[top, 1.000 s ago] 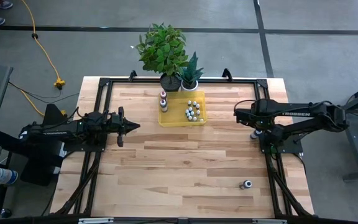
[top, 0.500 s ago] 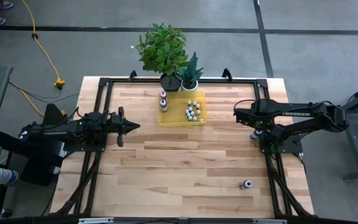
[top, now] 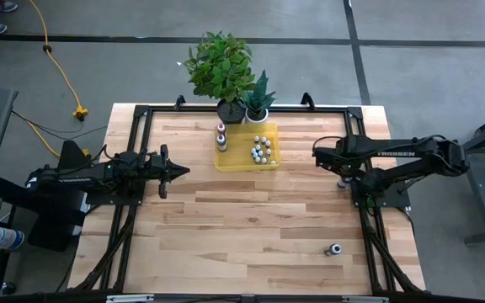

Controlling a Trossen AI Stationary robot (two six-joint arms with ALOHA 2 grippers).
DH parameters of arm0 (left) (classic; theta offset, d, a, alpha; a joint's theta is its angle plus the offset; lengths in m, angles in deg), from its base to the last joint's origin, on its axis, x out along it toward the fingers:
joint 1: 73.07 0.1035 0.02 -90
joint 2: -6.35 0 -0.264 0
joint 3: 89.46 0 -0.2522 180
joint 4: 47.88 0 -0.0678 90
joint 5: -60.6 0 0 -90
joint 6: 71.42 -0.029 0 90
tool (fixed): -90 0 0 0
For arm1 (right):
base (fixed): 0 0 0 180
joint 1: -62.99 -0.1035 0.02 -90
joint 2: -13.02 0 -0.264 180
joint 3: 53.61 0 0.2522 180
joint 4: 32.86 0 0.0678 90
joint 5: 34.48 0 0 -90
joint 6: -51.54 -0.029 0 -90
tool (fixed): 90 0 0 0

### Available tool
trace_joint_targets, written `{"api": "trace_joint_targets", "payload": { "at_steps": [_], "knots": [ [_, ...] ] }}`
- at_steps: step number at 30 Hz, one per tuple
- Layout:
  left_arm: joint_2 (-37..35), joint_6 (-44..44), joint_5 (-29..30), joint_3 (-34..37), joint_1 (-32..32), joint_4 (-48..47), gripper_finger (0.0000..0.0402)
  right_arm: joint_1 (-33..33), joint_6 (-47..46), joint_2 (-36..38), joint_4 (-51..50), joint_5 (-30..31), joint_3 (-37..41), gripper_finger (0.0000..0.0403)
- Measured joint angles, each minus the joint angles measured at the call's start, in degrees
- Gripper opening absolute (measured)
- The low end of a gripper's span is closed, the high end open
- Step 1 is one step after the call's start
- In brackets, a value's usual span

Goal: Pick & Place food coloring
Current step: Put the large blue food coloring bottle into the yellow bin

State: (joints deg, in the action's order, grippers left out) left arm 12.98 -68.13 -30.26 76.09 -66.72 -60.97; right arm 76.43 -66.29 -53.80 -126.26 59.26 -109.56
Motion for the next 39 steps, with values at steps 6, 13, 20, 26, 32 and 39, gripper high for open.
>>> {"api": "trace_joint_targets", "payload": {
  "at_steps": [6, 13, 20, 26, 32, 39],
  "knots": [
    [-0.02, -0.01, 0.17, 0.00, 0.00, 0.00, 0.0000, 0.01, 0.76, 0.03, -0.41, 0.79, 0.01, 0.0183],
    [-0.01, -0.01, 0.20, 0.00, 0.02, -0.01, 0.0000, 0.05, 2.33, 0.03, -0.88, 2.73, 0.01, 0.0161],
    [0.00, 0.00, 0.22, 0.00, 0.01, 0.00, 0.0000, 0.05, 3.04, 0.06, -1.09, 3.46, -0.08, 0.0124],
    [-0.01, 0.00, 0.24, 0.00, 0.00, 0.00, 0.0000, 0.05, 3.91, 0.06, -1.09, 3.48, -0.08, 0.0118],
    [-0.01, -0.01, 0.26, 0.00, 0.01, -0.02, 0.0000, 0.01, 5.71, 0.67, -0.43, 4.56, -0.06, 0.0117],
    [0.00, 0.00, 0.26, 0.00, 0.02, -0.02, 0.0000, -0.51, 8.43, 2.50, -0.35, 5.57, -0.06, 0.0116]
  ]
}}
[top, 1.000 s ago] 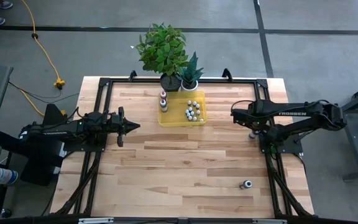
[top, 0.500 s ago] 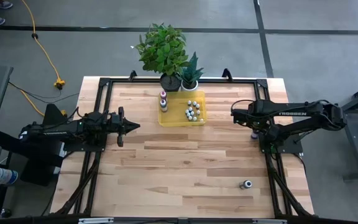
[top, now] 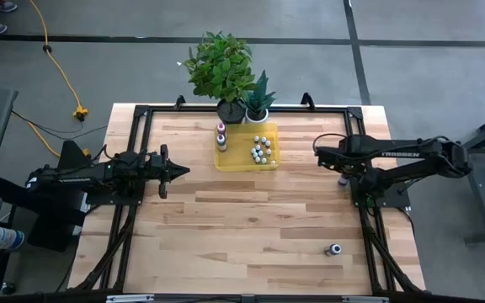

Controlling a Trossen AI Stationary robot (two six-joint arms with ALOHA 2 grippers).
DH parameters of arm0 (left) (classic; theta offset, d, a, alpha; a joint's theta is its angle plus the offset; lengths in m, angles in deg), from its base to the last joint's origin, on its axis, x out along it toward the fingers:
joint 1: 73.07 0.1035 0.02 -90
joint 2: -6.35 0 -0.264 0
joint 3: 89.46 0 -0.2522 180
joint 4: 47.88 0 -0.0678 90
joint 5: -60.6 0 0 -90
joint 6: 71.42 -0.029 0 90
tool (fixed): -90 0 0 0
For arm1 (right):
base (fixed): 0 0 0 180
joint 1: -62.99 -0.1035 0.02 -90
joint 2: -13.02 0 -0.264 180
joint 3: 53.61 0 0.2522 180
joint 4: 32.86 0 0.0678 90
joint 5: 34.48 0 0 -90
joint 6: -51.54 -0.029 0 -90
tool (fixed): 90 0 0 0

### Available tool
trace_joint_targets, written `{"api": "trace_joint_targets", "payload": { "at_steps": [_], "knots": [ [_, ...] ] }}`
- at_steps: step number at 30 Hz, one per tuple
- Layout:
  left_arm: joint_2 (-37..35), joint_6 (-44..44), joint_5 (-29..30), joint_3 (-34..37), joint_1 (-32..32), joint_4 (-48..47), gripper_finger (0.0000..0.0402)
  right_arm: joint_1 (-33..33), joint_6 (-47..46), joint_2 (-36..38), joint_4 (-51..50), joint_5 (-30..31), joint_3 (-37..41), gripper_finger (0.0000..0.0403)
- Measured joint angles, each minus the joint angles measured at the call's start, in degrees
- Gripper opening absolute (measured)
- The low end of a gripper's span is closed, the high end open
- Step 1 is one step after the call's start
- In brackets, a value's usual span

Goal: Pick & Place food coloring
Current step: Put the large blue food coloring bottle into the yellow bin

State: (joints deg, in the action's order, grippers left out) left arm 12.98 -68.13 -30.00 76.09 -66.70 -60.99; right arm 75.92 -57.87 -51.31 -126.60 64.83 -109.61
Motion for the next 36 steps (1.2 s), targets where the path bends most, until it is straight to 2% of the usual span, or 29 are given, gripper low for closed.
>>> {"api": "trace_joint_targets", "payload": {
  "at_steps": [20, 30, 36],
  "knots": [
    [0.00, 0.00, 0.04, 0.00, 0.00, 0.00, 0.0000, -11.87, 3.60, 12.23, 0.62, 0.43, -0.04, 0.0114],
    [0.00, 0.00, 0.04, 0.00, -0.02, 0.00, 0.0000, -10.23, 20.71, 11.51, 1.90, 1.71, -4.73, 0.0114],
    [-0.01, -0.01, 0.04, 0.00, 0.00, 0.00, 0.0000, -7.57, 35.38, 7.36, 7.99, 0.39, -8.33, 0.0114]
  ]
}}
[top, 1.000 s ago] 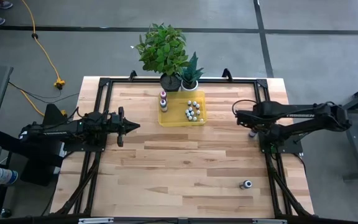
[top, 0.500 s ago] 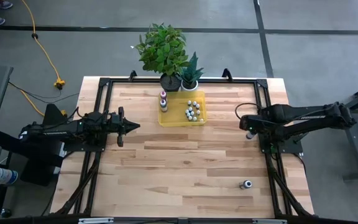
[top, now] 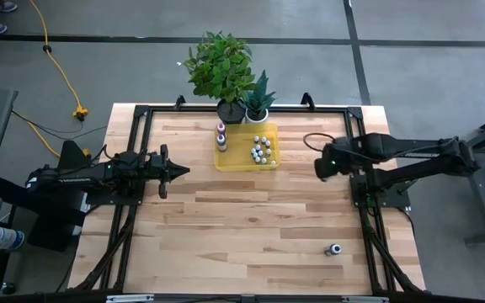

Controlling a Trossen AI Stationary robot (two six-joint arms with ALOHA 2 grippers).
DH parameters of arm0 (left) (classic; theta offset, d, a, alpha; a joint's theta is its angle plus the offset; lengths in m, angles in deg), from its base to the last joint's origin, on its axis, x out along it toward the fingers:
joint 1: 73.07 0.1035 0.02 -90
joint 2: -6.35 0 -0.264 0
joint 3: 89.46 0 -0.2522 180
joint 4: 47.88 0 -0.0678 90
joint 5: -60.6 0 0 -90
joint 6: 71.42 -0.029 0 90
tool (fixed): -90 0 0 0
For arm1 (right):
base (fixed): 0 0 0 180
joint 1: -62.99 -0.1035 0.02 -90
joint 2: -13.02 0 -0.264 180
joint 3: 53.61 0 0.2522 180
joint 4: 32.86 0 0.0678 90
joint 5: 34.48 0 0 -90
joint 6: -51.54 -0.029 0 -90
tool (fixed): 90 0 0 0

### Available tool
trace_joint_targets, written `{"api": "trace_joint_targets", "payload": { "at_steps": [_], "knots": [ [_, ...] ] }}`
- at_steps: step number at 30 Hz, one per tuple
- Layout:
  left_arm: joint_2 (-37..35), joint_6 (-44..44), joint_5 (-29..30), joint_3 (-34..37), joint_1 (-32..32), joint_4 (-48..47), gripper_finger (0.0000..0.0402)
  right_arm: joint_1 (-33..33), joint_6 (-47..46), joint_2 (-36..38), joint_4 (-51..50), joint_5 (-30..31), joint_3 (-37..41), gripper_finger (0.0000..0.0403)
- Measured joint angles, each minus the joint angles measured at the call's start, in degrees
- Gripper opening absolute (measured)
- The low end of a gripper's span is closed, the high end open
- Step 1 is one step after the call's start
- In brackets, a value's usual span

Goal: Pick & Place food coloring
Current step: Put the large blue food coloring bottle into the yellow bin

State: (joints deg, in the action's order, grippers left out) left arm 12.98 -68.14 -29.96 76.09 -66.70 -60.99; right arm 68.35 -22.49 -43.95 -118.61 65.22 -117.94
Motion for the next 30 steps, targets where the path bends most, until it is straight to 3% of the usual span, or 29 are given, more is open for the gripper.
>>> {"api": "trace_joint_targets", "payload": {
  "at_steps": [6, 14, 30],
  "knots": [
    [-0.01, 0.01, 0.00, 0.00, -0.01, 0.01, 0.0000, 4.55, 15.97, -7.28, 3.79, -1.26, -7.03, 0.0114],
    [0.01, 0.01, 0.00, 0.00, 0.00, 0.00, 0.0000, 8.61, 34.84, -18.81, 4.37, -1.92, -22.45, 0.0114],
    [0.01, 0.01, 0.00, 0.00, -0.02, 0.00, 0.0000, 11.13, 70.43, -50.46, 7.28, -7.82, -56.18, 0.0114]
  ]
}}
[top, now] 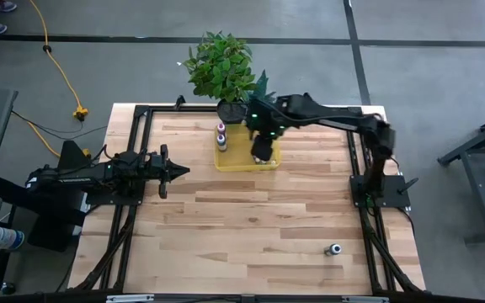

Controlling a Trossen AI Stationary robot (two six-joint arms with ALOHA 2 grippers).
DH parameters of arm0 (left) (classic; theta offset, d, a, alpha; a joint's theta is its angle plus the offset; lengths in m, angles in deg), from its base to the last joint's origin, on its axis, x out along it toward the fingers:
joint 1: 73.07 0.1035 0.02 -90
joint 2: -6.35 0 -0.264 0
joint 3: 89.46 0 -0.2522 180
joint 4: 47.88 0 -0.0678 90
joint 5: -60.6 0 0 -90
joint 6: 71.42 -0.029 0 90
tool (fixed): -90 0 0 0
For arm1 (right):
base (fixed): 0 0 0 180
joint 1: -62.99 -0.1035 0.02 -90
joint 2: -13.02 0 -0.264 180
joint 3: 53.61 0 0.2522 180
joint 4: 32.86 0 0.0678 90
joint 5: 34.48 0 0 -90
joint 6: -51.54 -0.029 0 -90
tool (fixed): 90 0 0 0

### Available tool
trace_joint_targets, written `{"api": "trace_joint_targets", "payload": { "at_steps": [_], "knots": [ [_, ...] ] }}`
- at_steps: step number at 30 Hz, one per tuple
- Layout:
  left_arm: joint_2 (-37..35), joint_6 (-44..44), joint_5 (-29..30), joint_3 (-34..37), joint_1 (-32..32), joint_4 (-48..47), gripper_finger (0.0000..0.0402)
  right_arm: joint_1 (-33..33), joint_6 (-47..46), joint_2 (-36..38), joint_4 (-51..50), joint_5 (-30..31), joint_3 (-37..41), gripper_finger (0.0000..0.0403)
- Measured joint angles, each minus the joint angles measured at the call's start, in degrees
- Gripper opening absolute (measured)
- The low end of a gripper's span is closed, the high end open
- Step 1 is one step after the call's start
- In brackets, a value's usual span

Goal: Pick & Place food coloring
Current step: Put the large blue food coloring bottle into the yellow bin

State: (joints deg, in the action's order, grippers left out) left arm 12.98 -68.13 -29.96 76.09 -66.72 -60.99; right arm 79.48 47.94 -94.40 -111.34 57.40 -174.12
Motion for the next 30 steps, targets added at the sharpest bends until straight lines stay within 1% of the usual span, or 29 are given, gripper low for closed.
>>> {"api": "trace_joint_targets", "payload": {
  "at_steps": [3, 8, 15, 19, 24, 30],
  "knots": [
    [-0.02, 0.00, 0.00, 0.00, 0.02, 0.00, 0.0000, 0.02, -0.13, -4.93, -0.19, 0.53, -4.91, 0.0114],
    [0.00, 0.00, 0.00, 0.00, 0.00, 0.00, 0.0000, -0.33, -8.26, -10.44, -0.18, 0.77, -9.81, 0.0114],
    [0.00, 0.00, 0.00, 0.00, 0.02, 0.00, 0.0000, -1.39, -22.16, -13.95, 3.94, 1.55, -9.63, 0.0114],
    [0.00, 0.00, 0.00, 0.00, 0.02, 0.00, 0.0000, -2.11, -28.00, -16.21, 7.82, 2.81, -9.65, 0.0114],
    [0.00, 0.00, 0.00, 0.00, 0.02, 0.00, 0.0000, -2.78, -31.71, -18.84, 11.87, 4.00, -9.63, 0.0114],
    [0.00, 0.00, 0.00, 0.00, 0.02, 0.00, 0.0000, -3.39, -34.93, -21.32, 13.30, 3.89, -9.61, 0.0114]
  ]
}}
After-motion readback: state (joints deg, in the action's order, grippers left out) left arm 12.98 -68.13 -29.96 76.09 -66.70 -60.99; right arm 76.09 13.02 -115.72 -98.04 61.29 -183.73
